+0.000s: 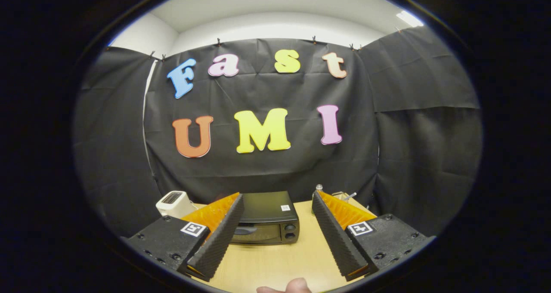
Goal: Open the toaster oven, put the food inside, and close the toaster oven door.
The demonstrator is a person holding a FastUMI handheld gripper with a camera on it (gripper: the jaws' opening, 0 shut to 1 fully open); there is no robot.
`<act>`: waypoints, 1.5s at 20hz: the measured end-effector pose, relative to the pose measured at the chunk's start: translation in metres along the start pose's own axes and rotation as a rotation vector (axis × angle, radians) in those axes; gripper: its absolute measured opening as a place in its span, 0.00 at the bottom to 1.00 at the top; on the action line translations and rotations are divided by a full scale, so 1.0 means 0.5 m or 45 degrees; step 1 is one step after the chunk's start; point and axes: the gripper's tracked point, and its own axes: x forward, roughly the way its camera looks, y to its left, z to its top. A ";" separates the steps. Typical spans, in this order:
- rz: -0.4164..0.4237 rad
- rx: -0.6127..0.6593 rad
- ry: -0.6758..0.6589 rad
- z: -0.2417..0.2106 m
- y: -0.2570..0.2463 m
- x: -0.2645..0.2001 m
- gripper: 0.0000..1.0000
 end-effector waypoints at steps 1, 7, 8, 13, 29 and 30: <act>0.005 0.002 0.010 -0.005 0.002 0.005 1.00; 0.060 0.035 0.080 -0.037 0.033 0.075 1.00; 0.073 0.040 0.096 -0.047 0.042 0.094 1.00; 0.170 0.043 0.223 -0.145 0.115 0.209 1.00; 0.123 -0.085 0.513 -0.444 0.225 0.447 1.00; 0.109 -0.113 0.553 -0.455 0.226 0.448 1.00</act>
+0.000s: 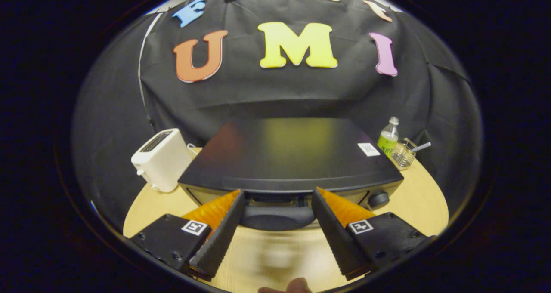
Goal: Open the toaster oven, put the food inside, and close the toaster oven door.
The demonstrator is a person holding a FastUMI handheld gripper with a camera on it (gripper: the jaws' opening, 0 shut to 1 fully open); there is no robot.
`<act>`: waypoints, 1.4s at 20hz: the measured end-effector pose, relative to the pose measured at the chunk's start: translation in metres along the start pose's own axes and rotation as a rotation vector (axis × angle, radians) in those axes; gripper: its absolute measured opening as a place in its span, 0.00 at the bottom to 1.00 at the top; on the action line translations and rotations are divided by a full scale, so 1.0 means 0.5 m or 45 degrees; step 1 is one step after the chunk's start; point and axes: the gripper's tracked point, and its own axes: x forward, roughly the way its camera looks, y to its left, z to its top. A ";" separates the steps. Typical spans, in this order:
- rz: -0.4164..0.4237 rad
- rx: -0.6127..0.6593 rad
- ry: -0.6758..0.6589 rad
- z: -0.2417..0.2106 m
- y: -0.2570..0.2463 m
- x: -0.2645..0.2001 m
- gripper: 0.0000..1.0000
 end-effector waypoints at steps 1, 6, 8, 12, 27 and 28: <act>-0.014 0.008 -0.027 0.007 -0.002 0.000 1.00; 0.007 -0.015 0.014 -0.027 0.002 -0.019 1.00; 0.012 0.008 0.071 -0.073 -0.002 -0.054 1.00; 0.005 -0.022 0.136 -0.165 -0.005 -0.100 1.00; 0.377 0.090 0.321 -0.231 0.040 -0.295 1.00; 0.439 0.120 0.344 -0.225 0.063 -0.311 1.00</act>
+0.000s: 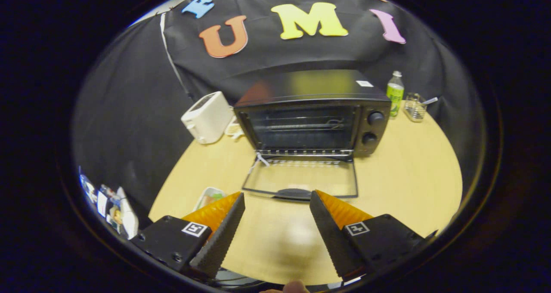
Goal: Open the toaster oven, put the food inside, and close the toaster oven door.
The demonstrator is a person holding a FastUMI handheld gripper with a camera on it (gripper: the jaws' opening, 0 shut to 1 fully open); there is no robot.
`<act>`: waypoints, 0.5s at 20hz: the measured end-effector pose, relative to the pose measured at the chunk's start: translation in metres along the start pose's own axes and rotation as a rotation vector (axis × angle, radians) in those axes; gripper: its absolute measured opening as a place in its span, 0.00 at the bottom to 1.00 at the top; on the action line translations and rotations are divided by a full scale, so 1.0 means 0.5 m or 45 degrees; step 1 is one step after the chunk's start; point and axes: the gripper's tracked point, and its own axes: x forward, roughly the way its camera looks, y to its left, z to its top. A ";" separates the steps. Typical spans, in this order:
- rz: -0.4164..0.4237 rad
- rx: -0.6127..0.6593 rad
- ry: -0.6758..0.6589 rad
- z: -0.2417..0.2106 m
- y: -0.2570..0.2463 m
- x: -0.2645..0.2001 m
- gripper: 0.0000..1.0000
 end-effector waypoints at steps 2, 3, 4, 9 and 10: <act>0.095 0.070 0.072 -0.014 0.050 -0.002 1.00; 0.135 0.107 0.117 -0.026 0.072 0.004 1.00; 0.165 0.131 0.164 -0.042 0.091 0.013 1.00; 0.292 0.224 0.399 -0.115 0.179 0.078 1.00; 0.299 0.235 0.454 -0.132 0.182 0.094 1.00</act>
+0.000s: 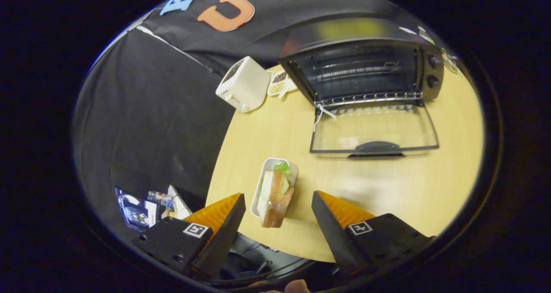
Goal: Open the toaster oven, put the food inside, and close the toaster oven door.
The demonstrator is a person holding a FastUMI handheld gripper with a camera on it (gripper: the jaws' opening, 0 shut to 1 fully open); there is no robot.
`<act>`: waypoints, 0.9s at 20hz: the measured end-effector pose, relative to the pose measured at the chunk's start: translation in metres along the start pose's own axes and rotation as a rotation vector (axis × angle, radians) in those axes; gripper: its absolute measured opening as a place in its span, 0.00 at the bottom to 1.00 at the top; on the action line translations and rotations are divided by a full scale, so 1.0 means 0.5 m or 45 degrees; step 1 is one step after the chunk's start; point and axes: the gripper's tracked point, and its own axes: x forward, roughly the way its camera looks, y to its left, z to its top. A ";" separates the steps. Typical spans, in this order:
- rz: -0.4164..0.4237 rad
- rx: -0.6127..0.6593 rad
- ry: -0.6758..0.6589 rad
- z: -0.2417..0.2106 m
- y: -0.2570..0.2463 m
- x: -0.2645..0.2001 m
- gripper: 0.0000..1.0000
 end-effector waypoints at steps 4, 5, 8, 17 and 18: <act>-0.018 0.065 0.142 -0.009 -0.008 0.067 1.00; -0.022 0.081 0.158 -0.007 -0.012 0.081 1.00; -0.004 0.125 0.237 -0.014 -0.004 0.092 0.87; 0.085 0.191 0.298 -0.018 0.026 0.049 0.37; 0.109 0.188 0.285 -0.012 0.036 0.032 0.37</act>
